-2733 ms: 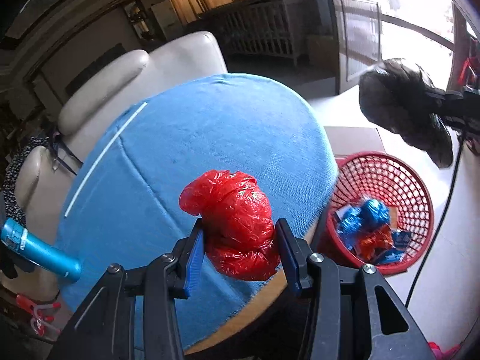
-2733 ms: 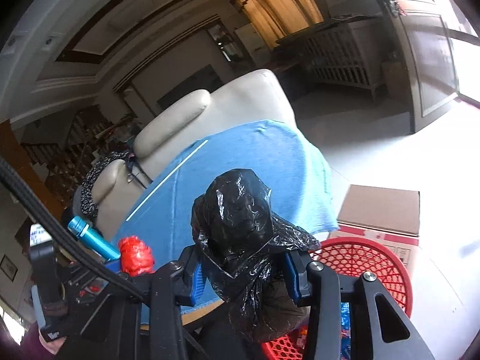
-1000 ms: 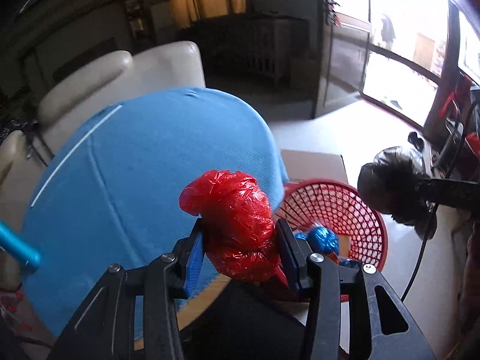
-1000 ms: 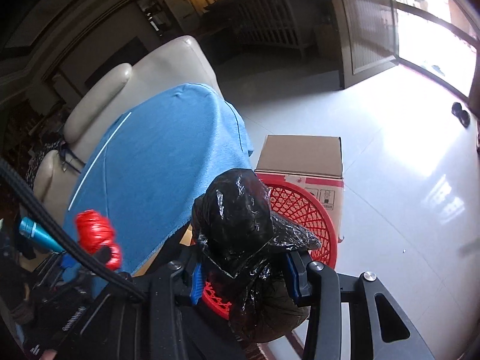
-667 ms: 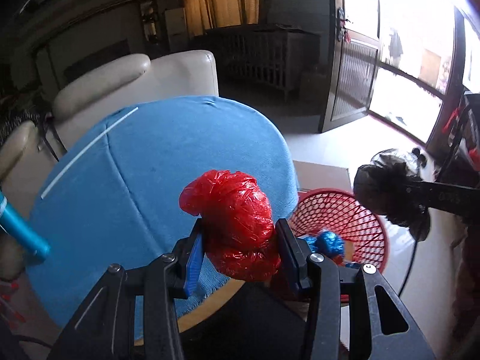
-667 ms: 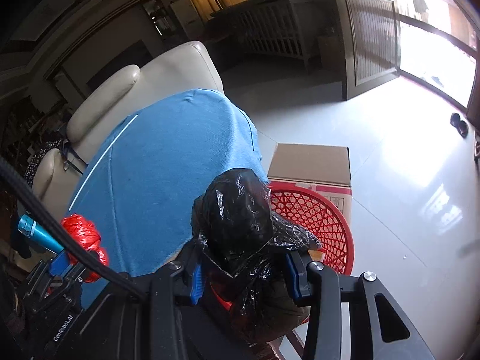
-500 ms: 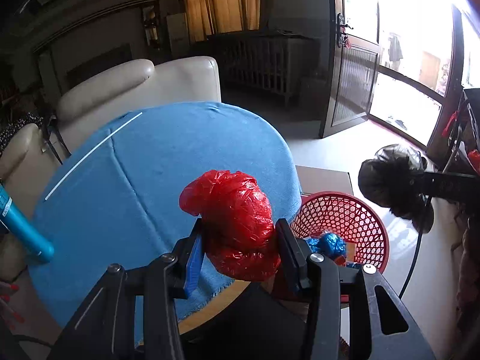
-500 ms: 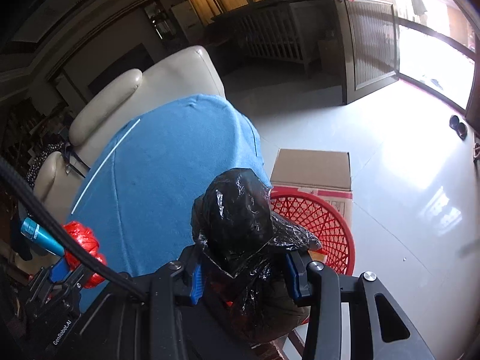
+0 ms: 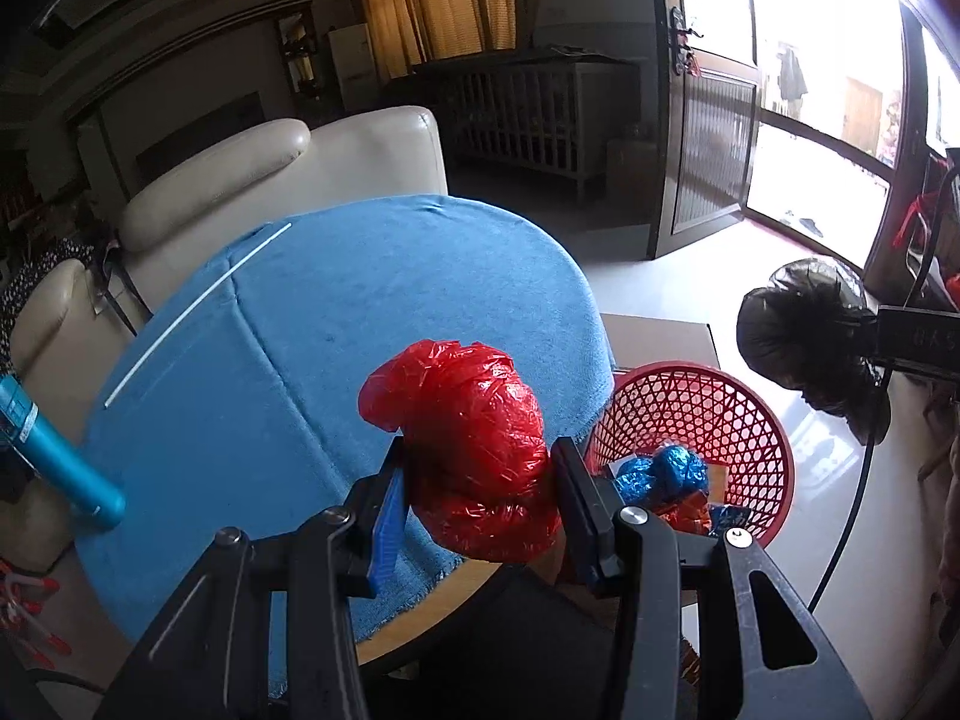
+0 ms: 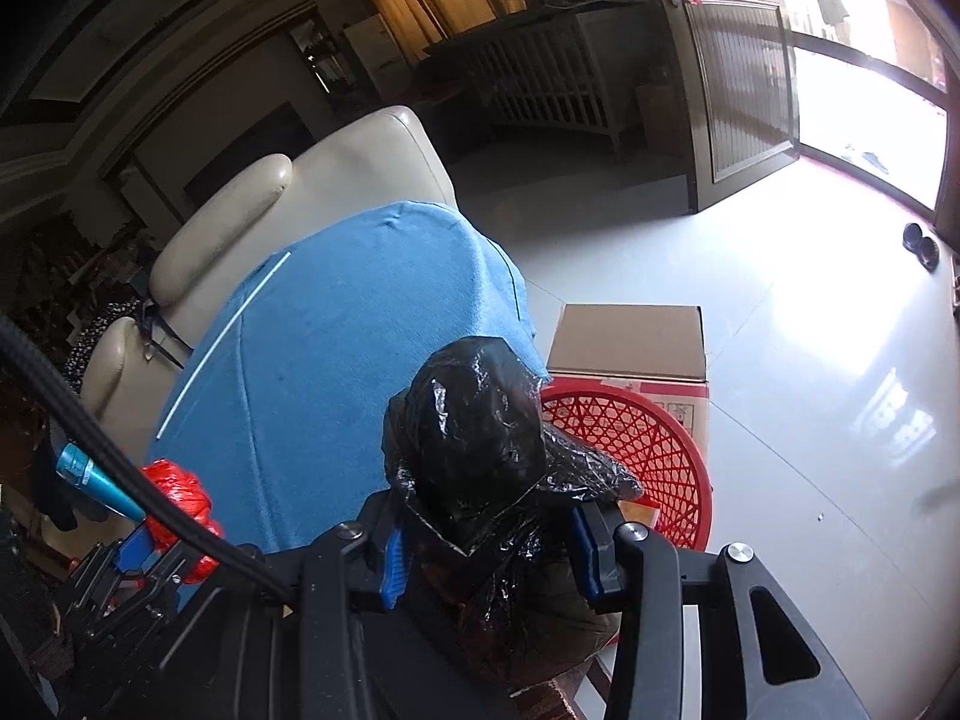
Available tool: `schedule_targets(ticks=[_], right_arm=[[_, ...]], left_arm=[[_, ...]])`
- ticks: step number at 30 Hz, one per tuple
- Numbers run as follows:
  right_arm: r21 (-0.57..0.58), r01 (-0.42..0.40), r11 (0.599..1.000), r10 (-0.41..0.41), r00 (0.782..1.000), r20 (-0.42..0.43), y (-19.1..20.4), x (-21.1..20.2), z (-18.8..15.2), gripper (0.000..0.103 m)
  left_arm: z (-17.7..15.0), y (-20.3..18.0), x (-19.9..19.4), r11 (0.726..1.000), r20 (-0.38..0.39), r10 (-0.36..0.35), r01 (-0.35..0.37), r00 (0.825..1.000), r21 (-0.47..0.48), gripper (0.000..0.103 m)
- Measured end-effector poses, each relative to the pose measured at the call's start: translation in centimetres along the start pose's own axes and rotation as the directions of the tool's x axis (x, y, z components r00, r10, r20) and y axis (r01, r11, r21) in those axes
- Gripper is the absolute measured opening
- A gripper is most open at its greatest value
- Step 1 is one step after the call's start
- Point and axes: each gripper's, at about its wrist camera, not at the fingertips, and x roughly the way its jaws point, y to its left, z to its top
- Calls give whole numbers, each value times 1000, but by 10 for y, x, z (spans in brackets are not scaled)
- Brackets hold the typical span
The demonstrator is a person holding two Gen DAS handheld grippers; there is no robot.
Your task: Collect trash
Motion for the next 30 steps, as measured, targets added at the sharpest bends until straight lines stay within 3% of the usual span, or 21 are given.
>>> schedule_targets(ticks=[10, 15, 20, 23, 25, 30], right_arm=[[68, -34, 997, 34, 999, 0, -33, 4, 2, 45], [102, -45, 994, 48, 999, -24, -48, 14, 2, 47], [146, -41, 989, 51, 996, -71, -65, 33, -4, 47], [157, -26, 987, 35, 998, -56, -75, 38, -6, 47], [170, -38, 985, 44, 998, -33, -81, 38, -6, 52], [210, -110, 972, 107, 994, 23, -89, 40, -9, 64]], left_arm=[[17, -45, 19, 991, -31, -104, 106, 994, 82, 48], [23, -74, 35, 970, -68, -200, 208, 977, 125, 50], [19, -100, 56, 951, -130, -235, 255, 963, 173, 50], [19, -105, 67, 948, -163, -246, 272, 955, 164, 51], [20, -108, 74, 945, -175, -259, 287, 950, 155, 58], [21, -111, 72, 943, -146, -259, 283, 955, 173, 68]])
